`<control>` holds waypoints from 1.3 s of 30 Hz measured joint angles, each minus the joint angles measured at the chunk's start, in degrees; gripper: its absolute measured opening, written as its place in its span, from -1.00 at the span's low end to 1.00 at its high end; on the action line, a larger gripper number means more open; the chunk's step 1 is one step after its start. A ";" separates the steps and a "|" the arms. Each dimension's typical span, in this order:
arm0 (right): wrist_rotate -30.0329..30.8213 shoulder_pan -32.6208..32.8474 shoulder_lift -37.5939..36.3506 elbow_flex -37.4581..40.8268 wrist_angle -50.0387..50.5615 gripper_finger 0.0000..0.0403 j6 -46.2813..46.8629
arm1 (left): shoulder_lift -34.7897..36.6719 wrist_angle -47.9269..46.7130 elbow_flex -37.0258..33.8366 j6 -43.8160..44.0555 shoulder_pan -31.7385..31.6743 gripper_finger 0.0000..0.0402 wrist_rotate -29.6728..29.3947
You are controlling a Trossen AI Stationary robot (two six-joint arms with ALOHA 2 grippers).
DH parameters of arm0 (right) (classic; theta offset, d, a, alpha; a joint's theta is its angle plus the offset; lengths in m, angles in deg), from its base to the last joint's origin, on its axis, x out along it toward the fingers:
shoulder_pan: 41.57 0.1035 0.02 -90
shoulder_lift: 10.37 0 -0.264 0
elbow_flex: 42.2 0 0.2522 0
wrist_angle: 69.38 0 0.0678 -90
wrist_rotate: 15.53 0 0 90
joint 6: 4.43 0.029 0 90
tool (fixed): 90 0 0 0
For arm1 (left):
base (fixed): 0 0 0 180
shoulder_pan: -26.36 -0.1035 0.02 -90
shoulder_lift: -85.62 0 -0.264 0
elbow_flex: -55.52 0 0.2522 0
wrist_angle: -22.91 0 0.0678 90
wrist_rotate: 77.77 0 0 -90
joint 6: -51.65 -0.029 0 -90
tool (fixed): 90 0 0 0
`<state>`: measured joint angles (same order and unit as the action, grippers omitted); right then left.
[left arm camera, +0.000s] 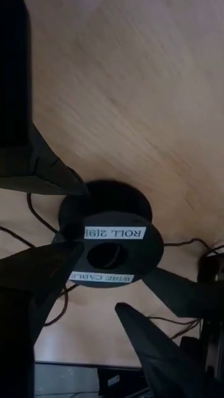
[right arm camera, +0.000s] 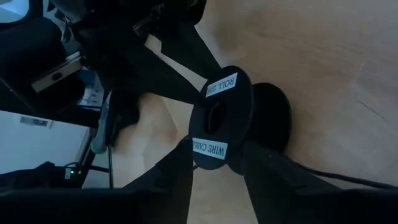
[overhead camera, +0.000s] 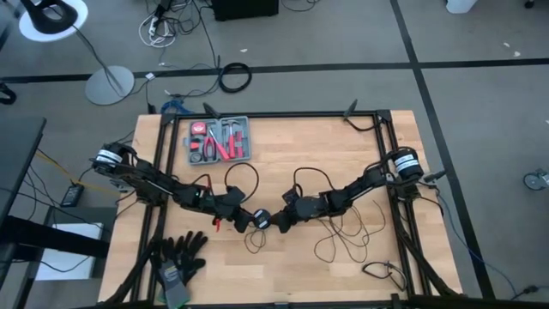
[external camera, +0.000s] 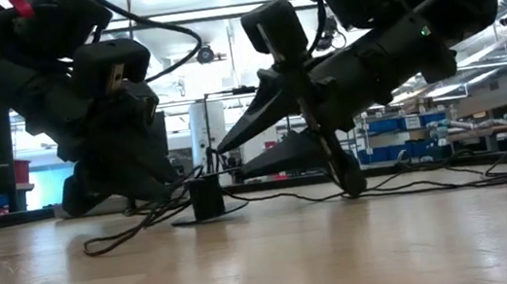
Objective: Coil cords
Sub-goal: Coil the black wire onto the spool
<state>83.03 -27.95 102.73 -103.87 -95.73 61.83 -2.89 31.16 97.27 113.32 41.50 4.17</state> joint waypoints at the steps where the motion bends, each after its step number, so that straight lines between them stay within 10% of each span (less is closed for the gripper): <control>1: -0.30 -0.18 -0.03 -0.06 0.46 -0.34 0.27 | 0.00 0.22 0.00 -0.17 0.00 -0.33 -0.02; 19: -0.98 -0.75 0.42 -10.43 14.52 -0.96 -15.29 | 0.07 5.88 -0.04 -2.99 -0.02 -0.32 -1.46; 39: 10.64 2.81 -15.35 -12.32 44.80 -1.00 -18.82 | 10.84 12.58 -0.04 -22.30 -0.11 -0.32 -1.95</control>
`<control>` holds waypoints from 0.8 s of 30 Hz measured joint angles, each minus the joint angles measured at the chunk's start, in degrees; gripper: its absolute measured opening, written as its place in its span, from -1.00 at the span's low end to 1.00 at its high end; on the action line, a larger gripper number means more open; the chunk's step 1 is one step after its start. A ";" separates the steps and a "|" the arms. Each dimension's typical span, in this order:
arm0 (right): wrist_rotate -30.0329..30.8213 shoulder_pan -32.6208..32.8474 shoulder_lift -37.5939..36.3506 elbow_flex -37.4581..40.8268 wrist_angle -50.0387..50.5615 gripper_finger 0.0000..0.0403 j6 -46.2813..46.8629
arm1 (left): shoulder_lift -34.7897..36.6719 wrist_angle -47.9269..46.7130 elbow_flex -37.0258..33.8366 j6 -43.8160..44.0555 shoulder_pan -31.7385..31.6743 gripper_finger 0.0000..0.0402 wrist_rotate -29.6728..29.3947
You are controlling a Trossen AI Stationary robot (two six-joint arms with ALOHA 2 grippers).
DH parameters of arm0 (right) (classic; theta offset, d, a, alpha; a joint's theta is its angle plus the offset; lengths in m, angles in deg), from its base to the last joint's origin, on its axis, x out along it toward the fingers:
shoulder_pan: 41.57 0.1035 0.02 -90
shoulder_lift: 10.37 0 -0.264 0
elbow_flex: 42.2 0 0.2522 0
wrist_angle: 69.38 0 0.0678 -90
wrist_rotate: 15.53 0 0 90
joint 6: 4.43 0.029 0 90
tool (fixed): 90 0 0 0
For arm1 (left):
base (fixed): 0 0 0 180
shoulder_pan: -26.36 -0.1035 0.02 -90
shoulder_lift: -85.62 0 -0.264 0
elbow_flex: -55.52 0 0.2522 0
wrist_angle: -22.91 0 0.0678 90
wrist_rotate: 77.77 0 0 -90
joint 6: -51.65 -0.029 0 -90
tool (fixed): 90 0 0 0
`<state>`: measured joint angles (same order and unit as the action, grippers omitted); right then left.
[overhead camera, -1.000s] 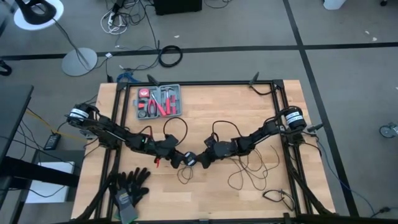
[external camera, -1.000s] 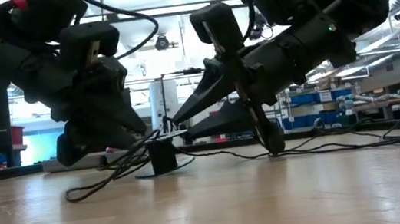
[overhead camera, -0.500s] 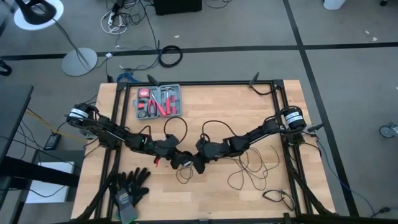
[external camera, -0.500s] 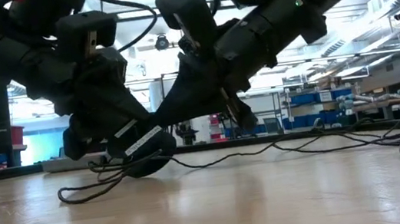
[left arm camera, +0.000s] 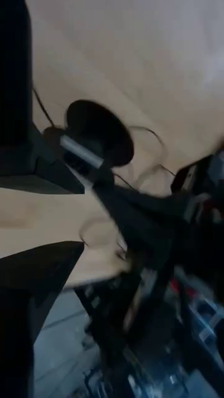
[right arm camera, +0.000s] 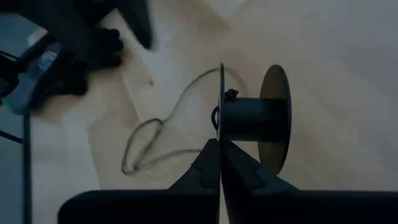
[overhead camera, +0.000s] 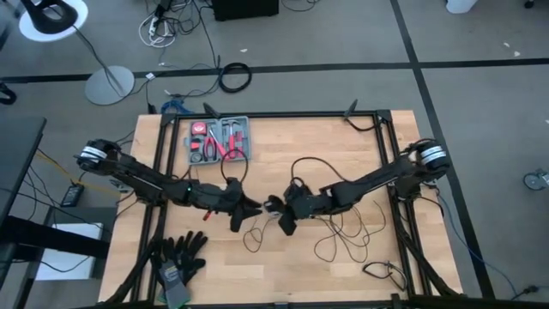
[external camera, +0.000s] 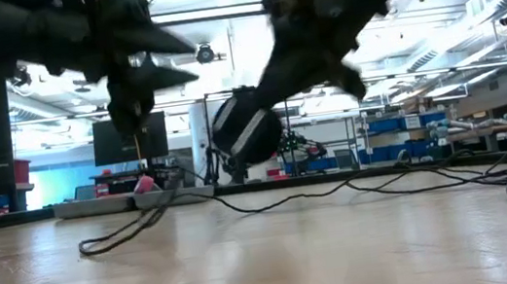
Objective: Coil cords
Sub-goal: Coil the black wire onto the spool
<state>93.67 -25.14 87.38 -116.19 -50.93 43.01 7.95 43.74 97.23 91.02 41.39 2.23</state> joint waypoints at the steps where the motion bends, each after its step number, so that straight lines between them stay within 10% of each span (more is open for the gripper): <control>1: 1.03 0.26 -1.50 0.00 1.63 -1.00 -0.61 | 1.16 -0.16 0.00 -0.85 0.00 -0.32 -0.25; 14: 4.52 -2.94 -10.87 0.00 5.90 -1.00 -16.77 | 5.53 -6.24 0.02 -13.62 -6.59 -0.33 -5.02; 24: -8.94 -13.03 -11.21 0.00 4.44 -1.00 -28.69 | 6.89 -7.05 -0.02 -21.88 -16.53 -0.33 3.54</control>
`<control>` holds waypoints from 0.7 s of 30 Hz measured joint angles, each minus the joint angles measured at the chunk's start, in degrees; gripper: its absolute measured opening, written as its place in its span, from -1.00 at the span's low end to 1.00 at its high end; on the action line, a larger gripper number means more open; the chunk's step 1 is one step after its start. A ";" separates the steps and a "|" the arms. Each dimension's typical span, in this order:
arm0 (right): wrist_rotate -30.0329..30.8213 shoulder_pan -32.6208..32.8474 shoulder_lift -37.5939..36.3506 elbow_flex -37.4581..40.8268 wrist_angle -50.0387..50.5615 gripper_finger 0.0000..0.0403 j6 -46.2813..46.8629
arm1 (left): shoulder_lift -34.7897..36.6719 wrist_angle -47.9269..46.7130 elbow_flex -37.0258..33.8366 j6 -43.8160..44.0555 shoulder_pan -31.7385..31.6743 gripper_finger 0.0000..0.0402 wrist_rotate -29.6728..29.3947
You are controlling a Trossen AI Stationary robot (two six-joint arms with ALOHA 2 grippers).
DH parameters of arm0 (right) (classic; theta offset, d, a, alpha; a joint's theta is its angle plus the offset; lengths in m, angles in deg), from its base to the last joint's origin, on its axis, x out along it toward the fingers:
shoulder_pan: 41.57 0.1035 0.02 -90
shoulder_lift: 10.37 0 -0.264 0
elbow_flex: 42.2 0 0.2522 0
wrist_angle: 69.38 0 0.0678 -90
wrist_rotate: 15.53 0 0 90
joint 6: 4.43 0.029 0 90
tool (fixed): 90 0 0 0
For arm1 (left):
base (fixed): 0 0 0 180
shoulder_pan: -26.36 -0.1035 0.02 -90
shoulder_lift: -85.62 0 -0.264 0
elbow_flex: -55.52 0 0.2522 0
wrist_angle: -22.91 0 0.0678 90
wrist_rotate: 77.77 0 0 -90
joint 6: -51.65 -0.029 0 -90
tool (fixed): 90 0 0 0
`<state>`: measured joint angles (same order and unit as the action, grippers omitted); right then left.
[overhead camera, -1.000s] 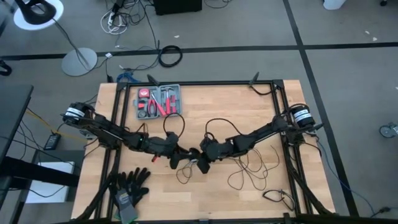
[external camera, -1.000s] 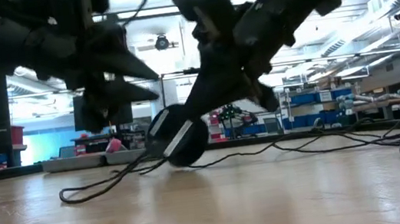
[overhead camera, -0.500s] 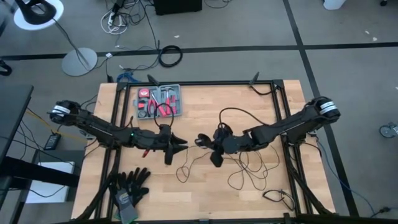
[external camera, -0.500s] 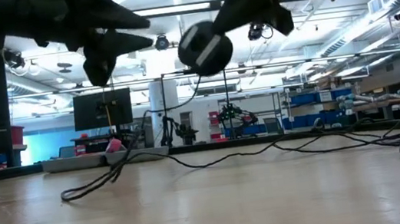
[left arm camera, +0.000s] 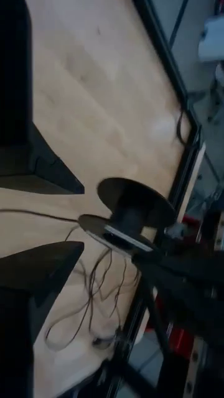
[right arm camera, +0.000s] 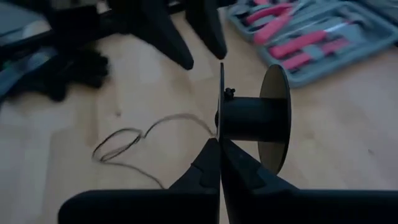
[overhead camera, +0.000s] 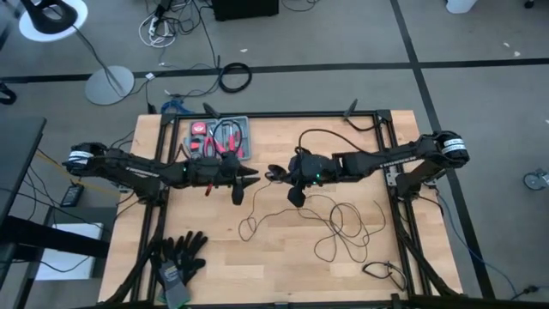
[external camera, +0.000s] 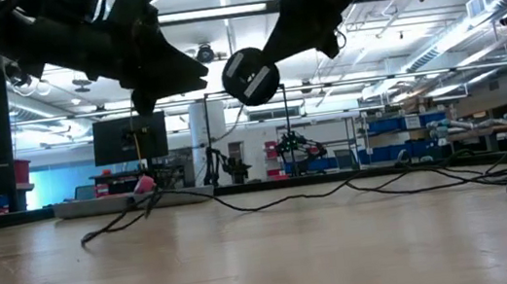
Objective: Coil cords
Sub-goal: Coil the black wire onto the spool
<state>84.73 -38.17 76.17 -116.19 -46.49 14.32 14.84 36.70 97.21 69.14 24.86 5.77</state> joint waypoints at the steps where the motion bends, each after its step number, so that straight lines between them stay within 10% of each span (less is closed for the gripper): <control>1: -2.03 -0.66 0.04 0.00 -0.06 -1.00 -0.98 | 0.02 0.12 0.00 -0.28 -0.26 -0.33 1.30; 21: -12.97 3.77 0.48 0.98 -2.11 -1.00 -11.76 | -1.27 0.12 0.07 -2.18 2.75 -0.33 1.16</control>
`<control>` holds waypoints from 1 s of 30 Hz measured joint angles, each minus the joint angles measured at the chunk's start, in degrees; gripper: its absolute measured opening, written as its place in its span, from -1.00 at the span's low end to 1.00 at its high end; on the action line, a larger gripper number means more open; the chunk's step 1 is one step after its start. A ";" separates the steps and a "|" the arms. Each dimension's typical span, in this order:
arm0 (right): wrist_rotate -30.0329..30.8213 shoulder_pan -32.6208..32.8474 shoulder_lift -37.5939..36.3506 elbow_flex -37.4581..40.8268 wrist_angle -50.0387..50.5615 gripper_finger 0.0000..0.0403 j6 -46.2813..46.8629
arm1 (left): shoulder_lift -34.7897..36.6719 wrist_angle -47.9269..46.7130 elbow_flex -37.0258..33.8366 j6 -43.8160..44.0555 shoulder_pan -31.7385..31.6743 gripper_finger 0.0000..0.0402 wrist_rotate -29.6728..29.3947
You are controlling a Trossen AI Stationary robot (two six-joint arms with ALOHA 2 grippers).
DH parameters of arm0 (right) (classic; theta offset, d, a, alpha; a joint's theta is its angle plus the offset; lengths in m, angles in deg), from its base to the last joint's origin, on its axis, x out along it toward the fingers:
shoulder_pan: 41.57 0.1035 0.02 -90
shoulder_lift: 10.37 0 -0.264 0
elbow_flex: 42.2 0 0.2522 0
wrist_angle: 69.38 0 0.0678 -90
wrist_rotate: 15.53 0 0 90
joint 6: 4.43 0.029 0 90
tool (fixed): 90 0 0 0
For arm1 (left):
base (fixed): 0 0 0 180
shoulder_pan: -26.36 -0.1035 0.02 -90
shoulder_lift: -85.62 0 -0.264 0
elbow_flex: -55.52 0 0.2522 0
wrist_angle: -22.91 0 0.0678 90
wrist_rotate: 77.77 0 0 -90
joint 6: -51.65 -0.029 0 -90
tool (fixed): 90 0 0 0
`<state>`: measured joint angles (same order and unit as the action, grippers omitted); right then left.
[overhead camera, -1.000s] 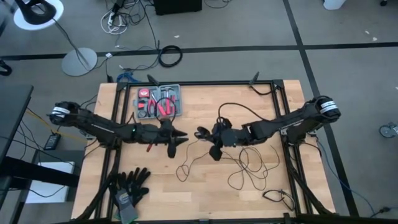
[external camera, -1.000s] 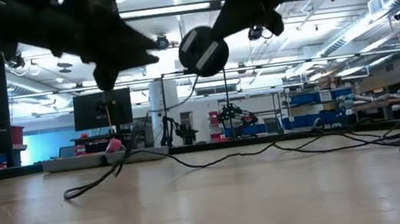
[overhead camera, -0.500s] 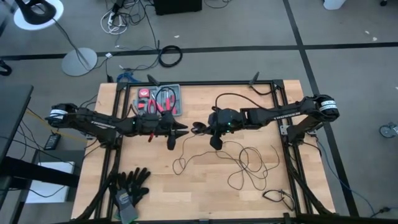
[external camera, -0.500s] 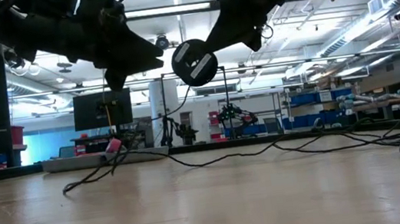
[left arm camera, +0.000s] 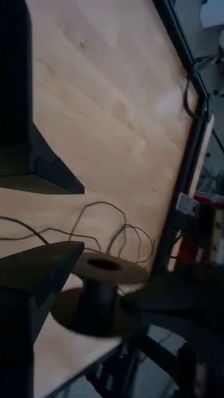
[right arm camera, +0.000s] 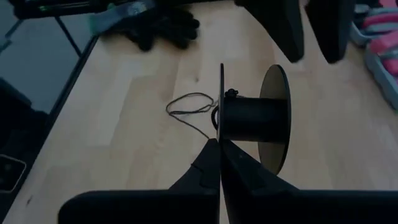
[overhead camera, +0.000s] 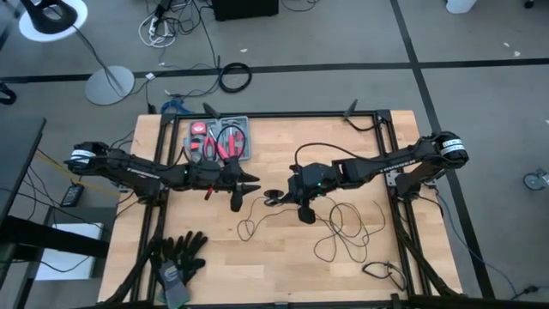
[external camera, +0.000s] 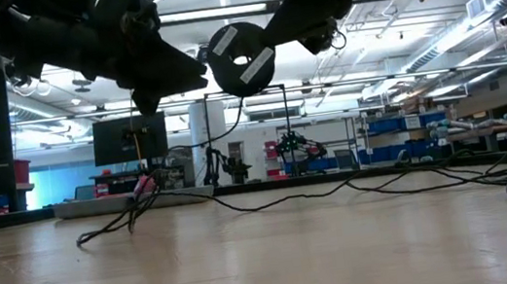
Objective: Coil cords
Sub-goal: Coil the black wire onto the spool
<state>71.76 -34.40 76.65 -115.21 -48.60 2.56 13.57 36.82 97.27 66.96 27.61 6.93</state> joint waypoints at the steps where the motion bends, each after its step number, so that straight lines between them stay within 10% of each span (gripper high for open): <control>1: -0.06 0.02 0.00 0.00 -0.21 -1.00 -0.09 | 0.00 0.13 0.00 -0.37 0.01 -0.33 0.00; 30: -0.47 -1.91 0.00 0.00 -2.24 -1.00 -1.12 | 0.02 4.54 0.00 -4.67 -0.01 -0.33 1.51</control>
<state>71.29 -36.31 76.65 -115.21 -50.83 1.44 13.59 41.36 97.27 62.29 27.60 8.43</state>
